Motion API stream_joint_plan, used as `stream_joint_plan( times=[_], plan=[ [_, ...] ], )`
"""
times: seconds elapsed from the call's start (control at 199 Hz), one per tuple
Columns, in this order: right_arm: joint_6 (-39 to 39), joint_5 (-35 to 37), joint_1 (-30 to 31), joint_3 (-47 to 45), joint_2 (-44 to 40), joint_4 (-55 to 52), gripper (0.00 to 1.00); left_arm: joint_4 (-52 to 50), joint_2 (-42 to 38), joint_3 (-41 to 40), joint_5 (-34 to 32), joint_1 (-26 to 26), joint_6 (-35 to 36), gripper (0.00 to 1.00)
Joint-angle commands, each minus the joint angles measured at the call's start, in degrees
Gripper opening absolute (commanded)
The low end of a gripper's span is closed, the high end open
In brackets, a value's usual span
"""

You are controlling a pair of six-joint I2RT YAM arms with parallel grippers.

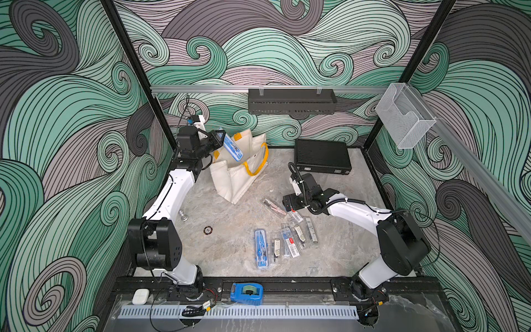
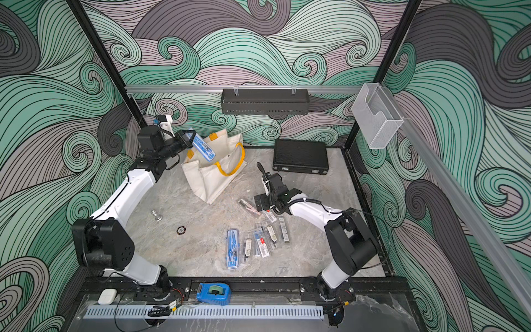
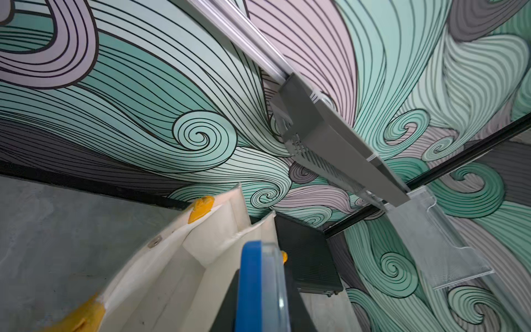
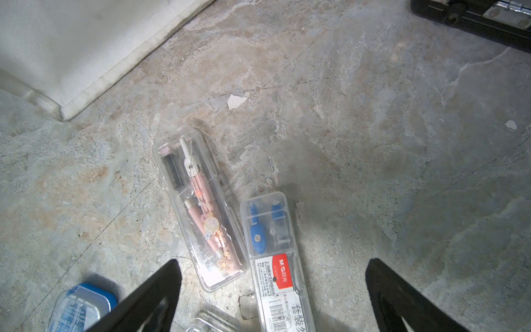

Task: Put the compass set into the canvas bag
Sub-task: Place the compass set in the canvas bag.

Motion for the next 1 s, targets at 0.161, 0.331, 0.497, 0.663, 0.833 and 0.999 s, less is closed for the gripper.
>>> stream_joint_plan(
  times=[0.161,0.331,0.497,0.663,0.833,0.999],
  plan=[
    [2.34,-2.29,-0.04,-0.07,0.75,0.51,1.0,-6.01,11.33,5.89,-3.81,-0.46,10.88,0.08],
    [2.43,-1.25,-0.01,0.27,1.21,-0.75,1.0,-11.58,15.49,8.75,-5.31,-2.61,15.43,0.08],
    [2.17,-0.27,0.04,0.71,1.81,-1.77,1.0,-17.14,16.94,10.39,-11.91,-5.61,21.91,0.1],
    [1.63,0.14,0.04,1.3,2.65,-2.21,1.0,-19.68,17.39,11.35,-15.36,-7.18,25.16,0.18],
    [0.35,0.08,0.04,2.33,3.85,-3.08,1.0,-20.45,16.9,11.9,-15.54,-7.34,25.26,0.26],
    [-2.79,-1.22,0.13,3.22,5.14,-3.46,1.0,-20.43,15.3,12.18,-14.86,-7.29,24.91,0.41]
  ],
)
